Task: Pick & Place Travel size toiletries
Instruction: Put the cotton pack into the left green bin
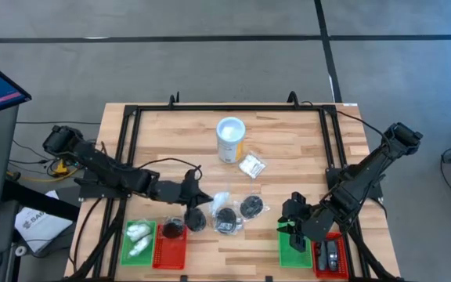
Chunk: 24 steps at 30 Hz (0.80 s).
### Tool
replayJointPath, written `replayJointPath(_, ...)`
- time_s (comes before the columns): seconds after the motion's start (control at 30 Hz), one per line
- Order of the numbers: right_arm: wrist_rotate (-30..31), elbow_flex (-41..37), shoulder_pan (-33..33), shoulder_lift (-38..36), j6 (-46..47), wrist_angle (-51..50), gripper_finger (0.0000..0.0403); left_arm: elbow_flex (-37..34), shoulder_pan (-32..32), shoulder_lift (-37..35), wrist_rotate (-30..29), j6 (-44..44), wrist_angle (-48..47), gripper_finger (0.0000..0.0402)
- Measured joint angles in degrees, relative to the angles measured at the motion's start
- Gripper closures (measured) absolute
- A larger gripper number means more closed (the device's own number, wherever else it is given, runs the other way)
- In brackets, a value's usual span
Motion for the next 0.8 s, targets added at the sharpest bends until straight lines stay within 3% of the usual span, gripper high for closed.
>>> replayJointPath(0.6, 1.6, 0.0, 0.0, 0.0, 0.0, 0.0, 0.0275, 0.0, -20.5, -10.3, -5.7, -0.5, -6.7, 0.0401)
replayJointPath(0.8, 1.7, 0.0, 0.0, 0.0, 0.0, 0.0, 0.0275, 0.0, -27.5, -11.4, -10.4, -3.3, -7.7, 0.0401)
